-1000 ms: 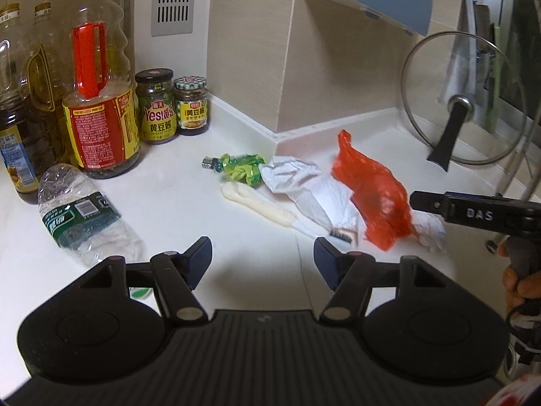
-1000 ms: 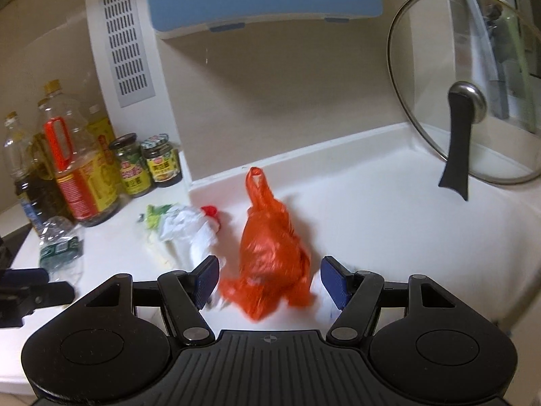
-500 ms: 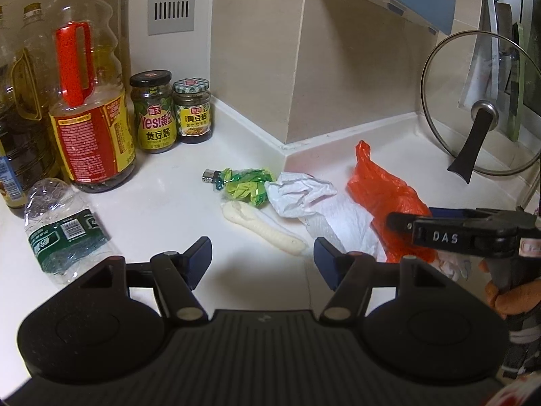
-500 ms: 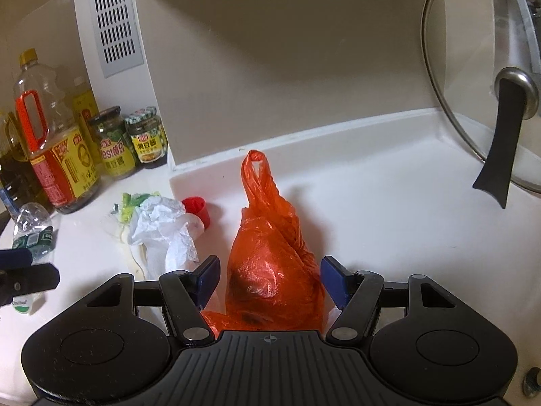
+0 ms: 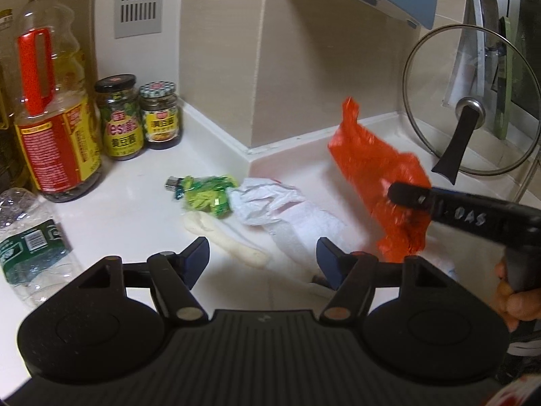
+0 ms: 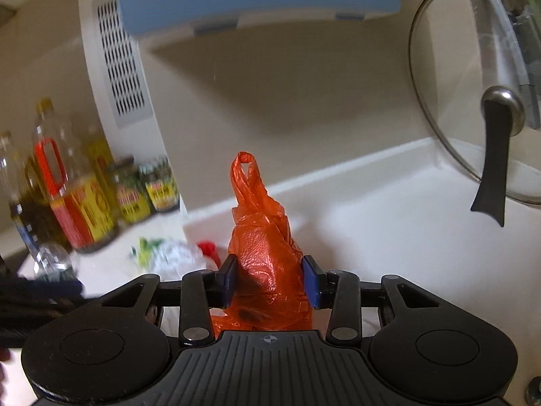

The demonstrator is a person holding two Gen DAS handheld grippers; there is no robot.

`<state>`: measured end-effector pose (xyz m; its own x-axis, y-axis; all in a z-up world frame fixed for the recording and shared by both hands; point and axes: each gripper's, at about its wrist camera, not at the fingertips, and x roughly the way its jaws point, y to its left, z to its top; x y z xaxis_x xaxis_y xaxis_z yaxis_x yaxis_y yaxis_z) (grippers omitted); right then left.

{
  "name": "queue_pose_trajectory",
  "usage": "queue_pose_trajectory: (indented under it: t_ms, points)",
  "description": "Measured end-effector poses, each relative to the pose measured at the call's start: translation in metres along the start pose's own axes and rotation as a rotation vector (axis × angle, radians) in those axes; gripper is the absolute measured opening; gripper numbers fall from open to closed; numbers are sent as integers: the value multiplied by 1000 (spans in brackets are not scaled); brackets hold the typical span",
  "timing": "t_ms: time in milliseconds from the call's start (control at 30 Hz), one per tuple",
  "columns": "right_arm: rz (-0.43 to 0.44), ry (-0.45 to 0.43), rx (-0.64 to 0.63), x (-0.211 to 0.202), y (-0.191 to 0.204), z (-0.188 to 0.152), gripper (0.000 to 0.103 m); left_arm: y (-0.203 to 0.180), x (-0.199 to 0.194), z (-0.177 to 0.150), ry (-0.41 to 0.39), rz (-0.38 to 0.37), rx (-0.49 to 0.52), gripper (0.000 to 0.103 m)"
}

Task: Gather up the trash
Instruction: 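Grasp the red plastic bag with the right tool while the left tool grasps the white plastic bag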

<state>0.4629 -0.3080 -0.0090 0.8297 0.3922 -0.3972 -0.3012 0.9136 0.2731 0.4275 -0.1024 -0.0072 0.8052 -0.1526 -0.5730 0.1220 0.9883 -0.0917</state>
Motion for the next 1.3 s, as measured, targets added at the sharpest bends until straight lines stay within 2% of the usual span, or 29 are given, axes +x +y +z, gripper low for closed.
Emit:
queue_pose_trajectory:
  t_ms: [267,633,700,800,867,900,933,1067,1300]
  points:
    - [-20,-45,46,-30,-18,10,41,-28,29,5,3,-23,1,79]
    - [-36,-39,111,-44,-45,6,41,-45,80,11,50,71,9,82]
    - [-38,-33,117,-43,-48,6,41,-45,89,11,63,93,23,78]
    - [-36,-26,119,-44,-52,4,41,-41,96,9,78,95,16,63]
    - [-35,-22,122,-44,-54,3,41,-38,96,8,83,93,12,37]
    - [-34,-20,126,-44,-55,2,41,-37,96,8,82,89,6,32]
    - [-32,-19,130,-45,-57,1,41,-35,94,8,81,86,-2,23]
    - [-17,-17,145,-48,-60,0,41,-32,80,8,56,78,-9,15]
    - [17,-23,158,-55,-60,-4,41,-32,32,12,-21,26,5,13]
